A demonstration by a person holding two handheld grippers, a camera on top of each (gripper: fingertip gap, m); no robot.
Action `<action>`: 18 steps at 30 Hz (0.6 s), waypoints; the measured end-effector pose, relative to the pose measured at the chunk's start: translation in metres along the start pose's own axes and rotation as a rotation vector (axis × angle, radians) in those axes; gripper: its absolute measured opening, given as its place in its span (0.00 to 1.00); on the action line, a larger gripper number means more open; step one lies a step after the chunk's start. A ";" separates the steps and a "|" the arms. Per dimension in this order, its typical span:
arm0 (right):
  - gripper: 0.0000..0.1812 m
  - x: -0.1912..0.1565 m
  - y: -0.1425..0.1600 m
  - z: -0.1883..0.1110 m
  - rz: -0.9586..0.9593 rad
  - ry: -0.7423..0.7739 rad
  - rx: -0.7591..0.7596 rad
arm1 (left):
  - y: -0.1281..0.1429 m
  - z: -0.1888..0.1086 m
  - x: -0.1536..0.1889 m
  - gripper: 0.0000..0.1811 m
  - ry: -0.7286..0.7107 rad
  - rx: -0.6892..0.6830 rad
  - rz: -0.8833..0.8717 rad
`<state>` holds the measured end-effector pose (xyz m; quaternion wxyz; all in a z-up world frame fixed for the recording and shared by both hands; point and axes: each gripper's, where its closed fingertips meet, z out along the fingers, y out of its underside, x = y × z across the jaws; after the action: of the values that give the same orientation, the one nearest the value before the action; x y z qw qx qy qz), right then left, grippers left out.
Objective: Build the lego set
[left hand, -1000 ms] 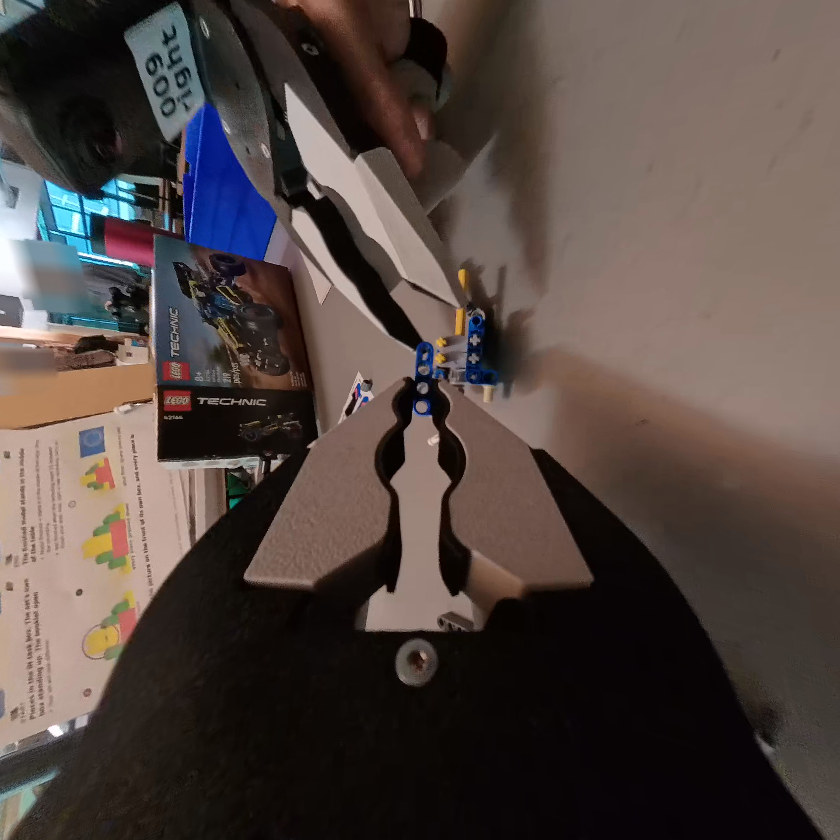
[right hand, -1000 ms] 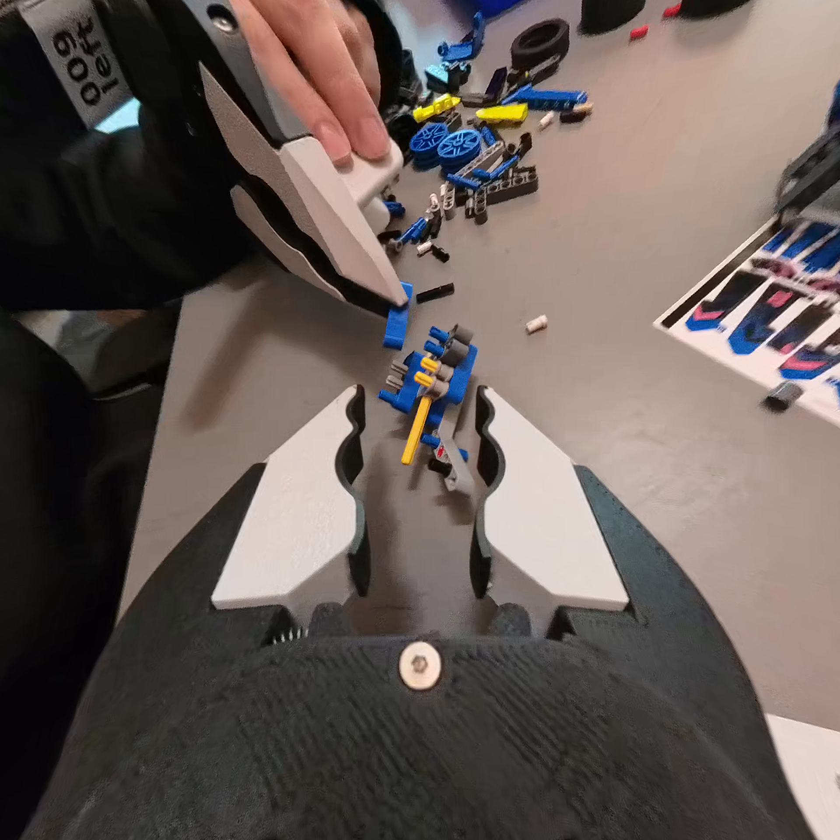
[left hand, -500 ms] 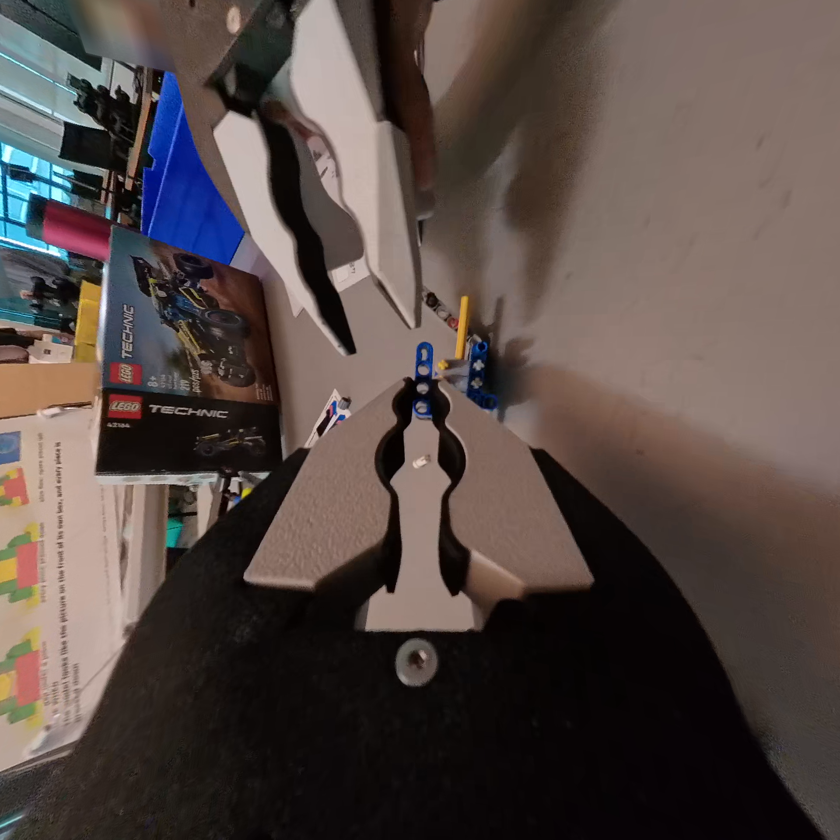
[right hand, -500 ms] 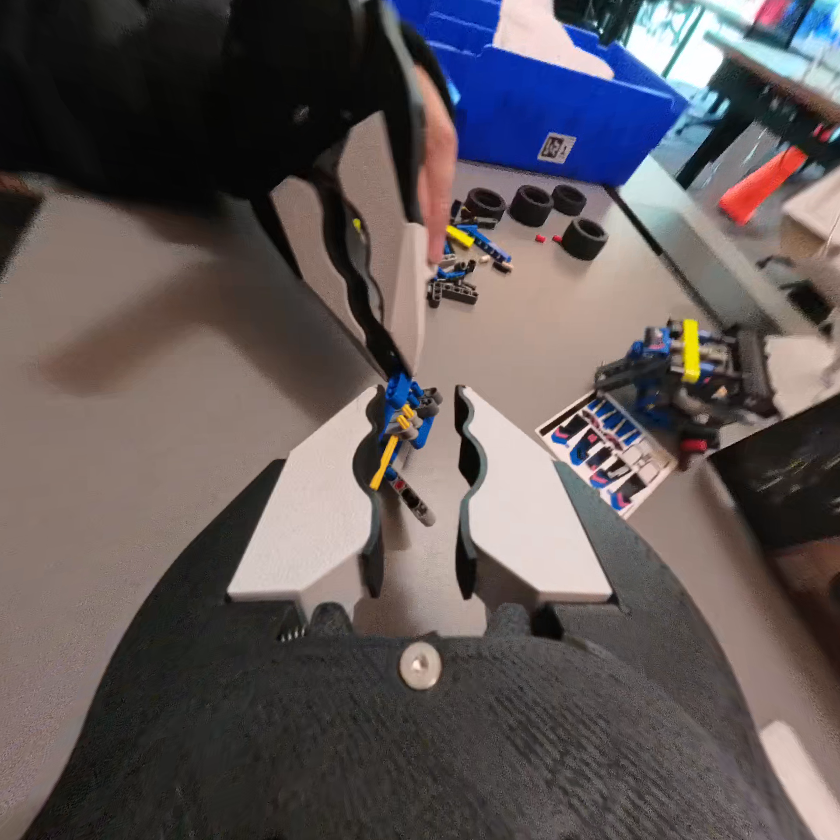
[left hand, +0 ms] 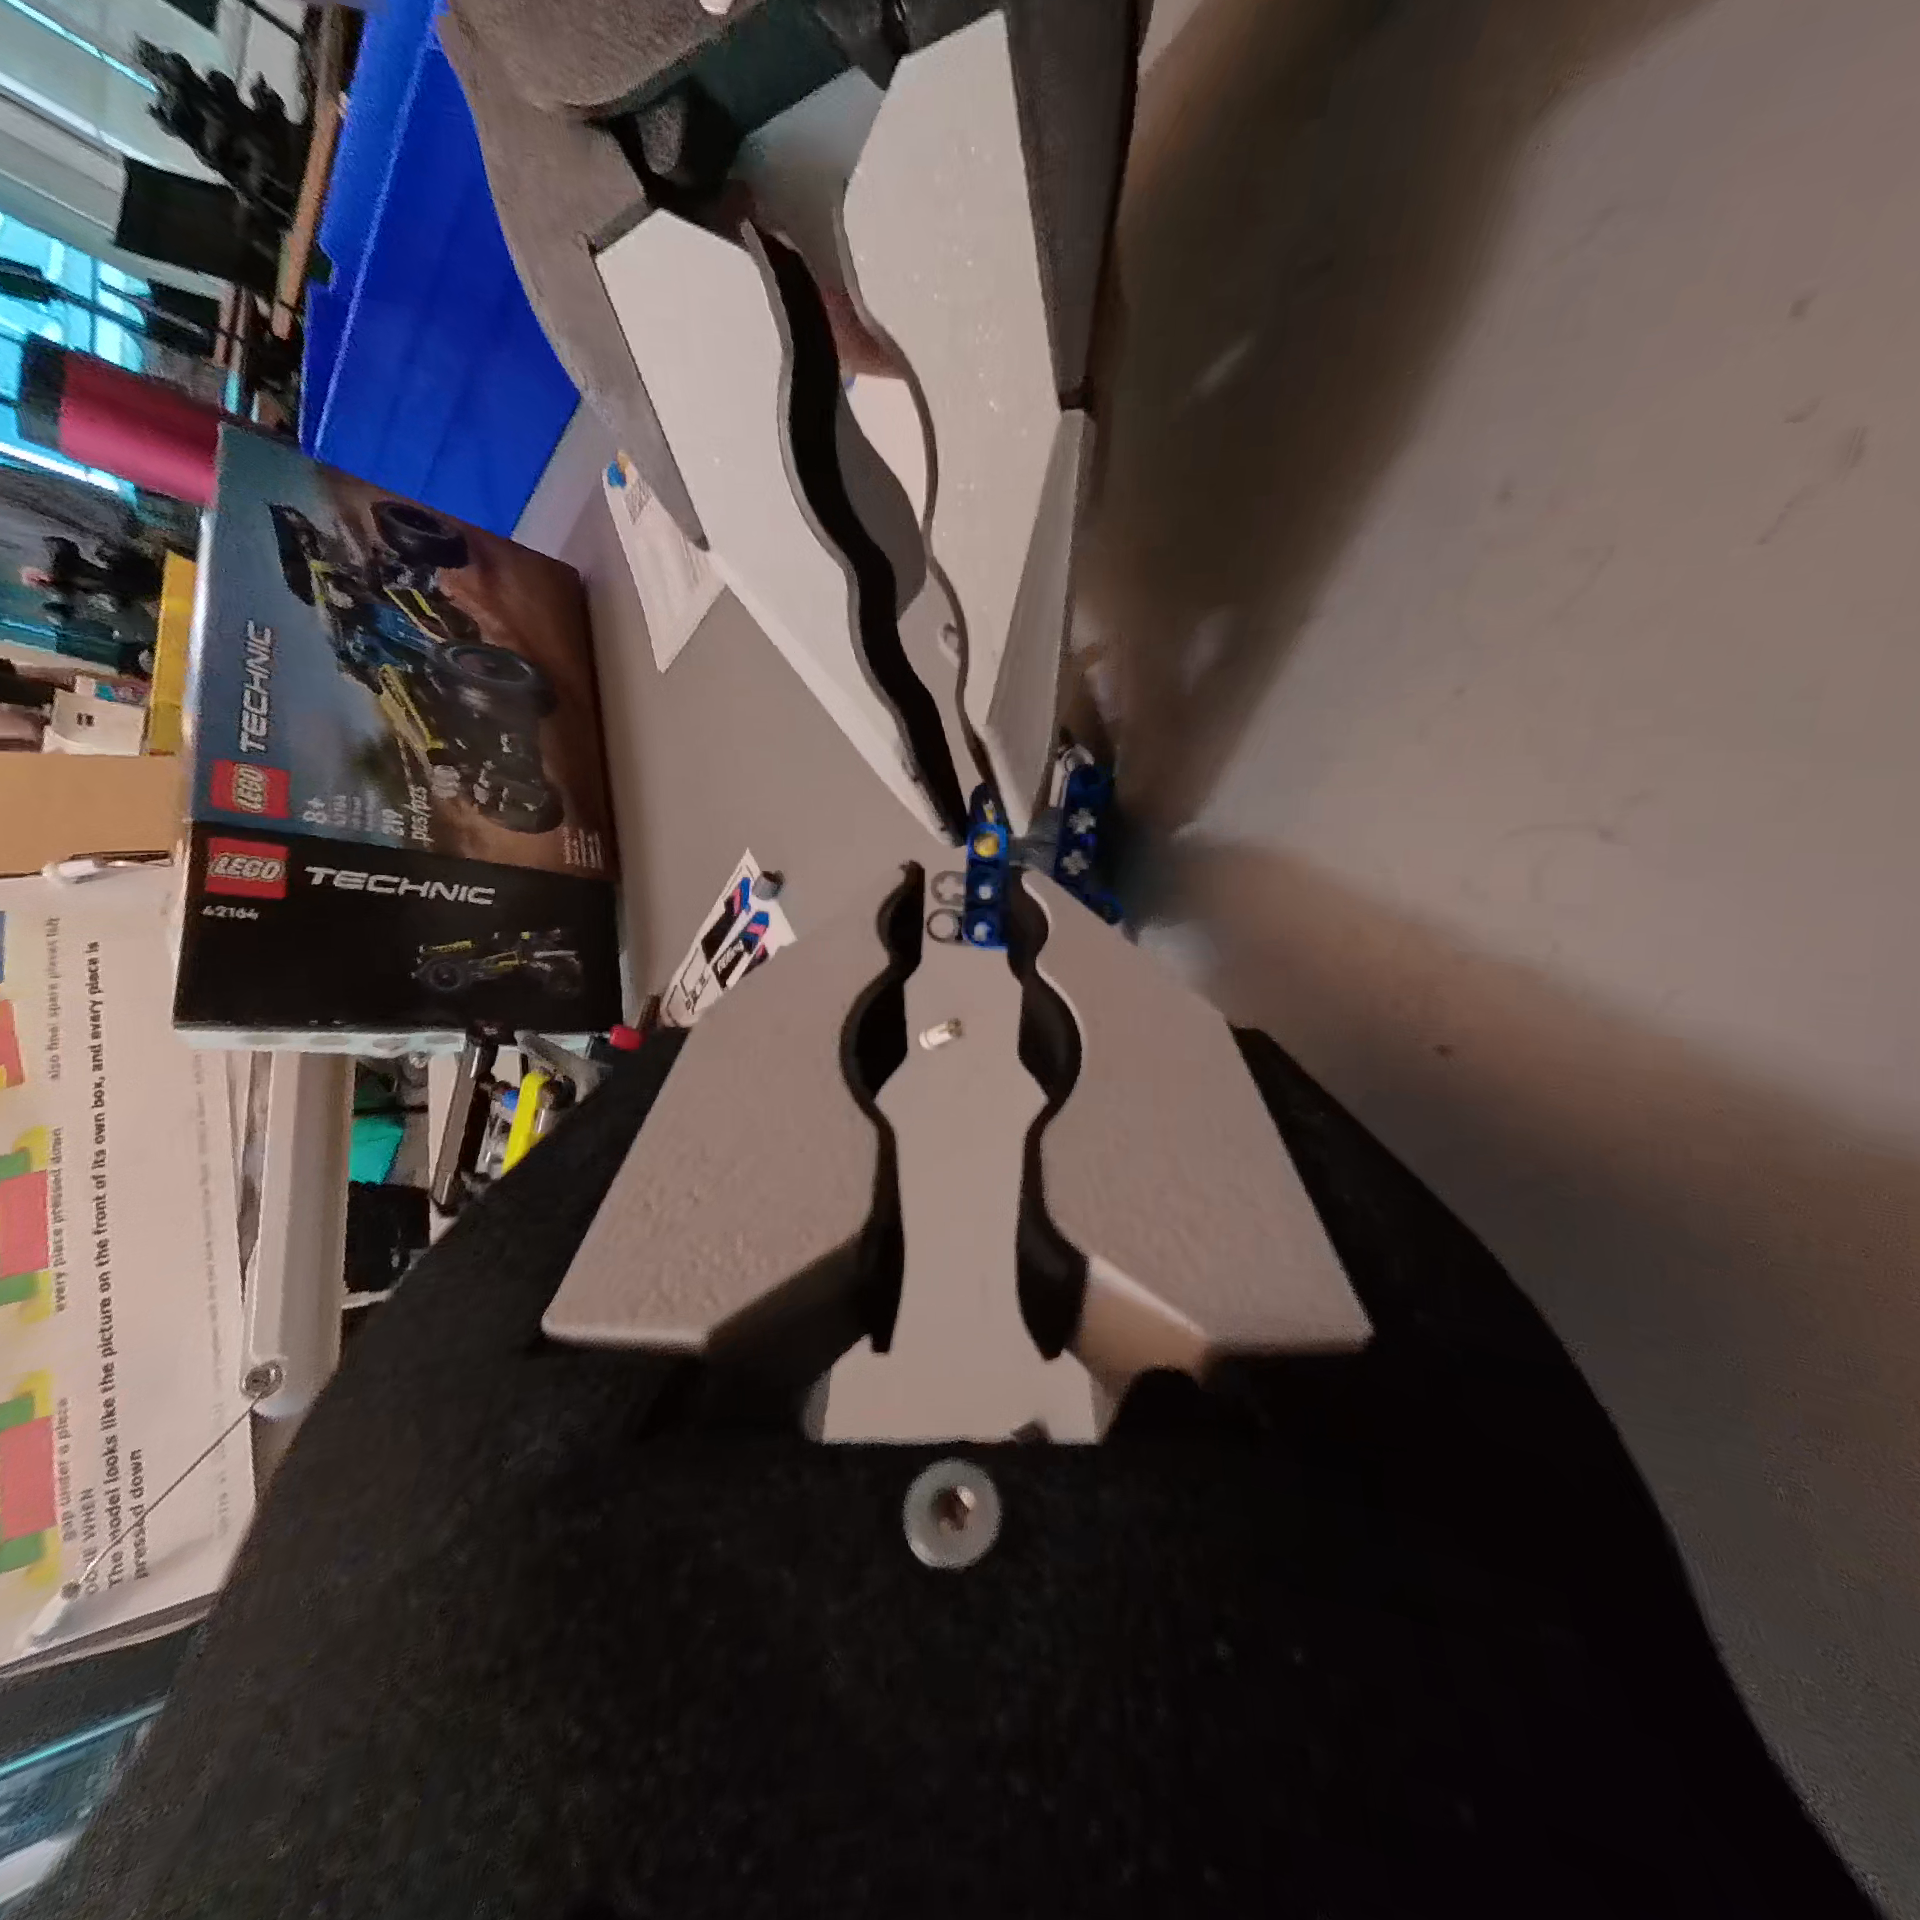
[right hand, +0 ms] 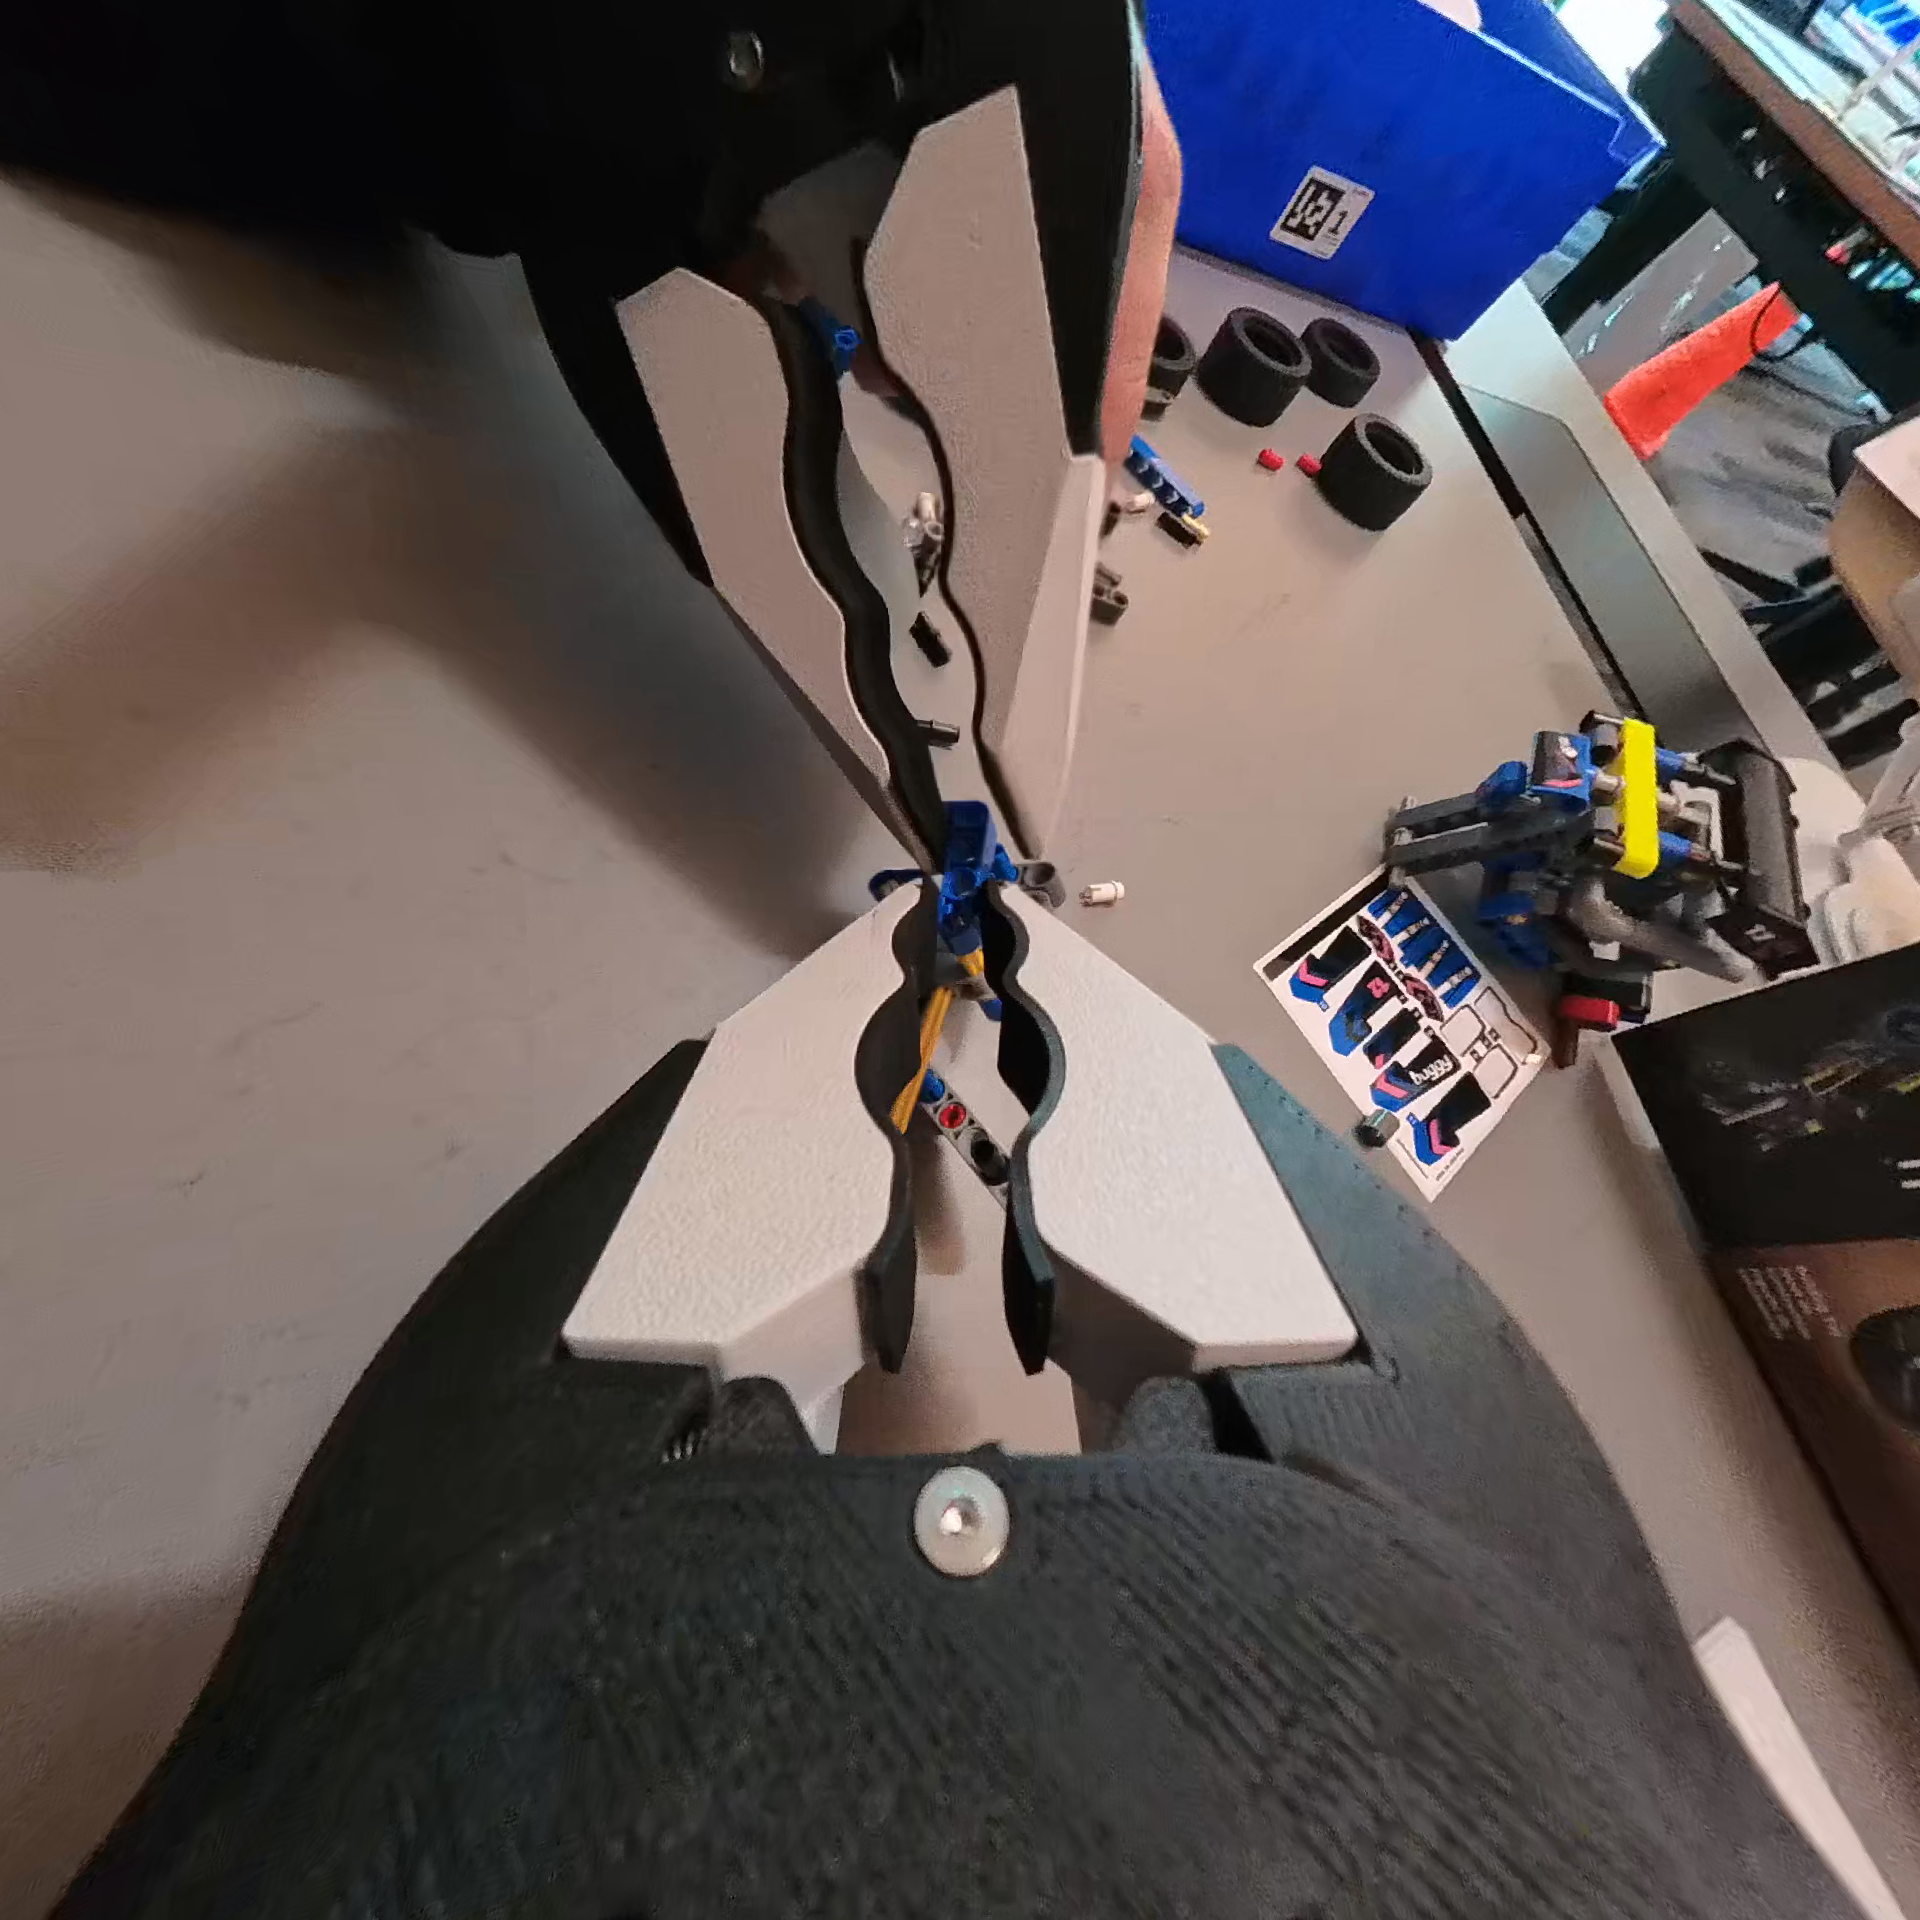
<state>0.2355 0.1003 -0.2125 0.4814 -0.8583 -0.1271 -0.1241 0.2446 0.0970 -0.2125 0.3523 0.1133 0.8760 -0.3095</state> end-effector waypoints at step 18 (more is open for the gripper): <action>0.03 0.004 0.004 0.004 0.019 0.022 -0.007 | 0.008 0.004 0.005 0.02 0.042 -0.112 0.019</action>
<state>0.2413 0.1021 -0.2164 0.4810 -0.8597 -0.1131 -0.1294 0.2461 0.1004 -0.2217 0.3423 0.1084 0.8980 -0.2542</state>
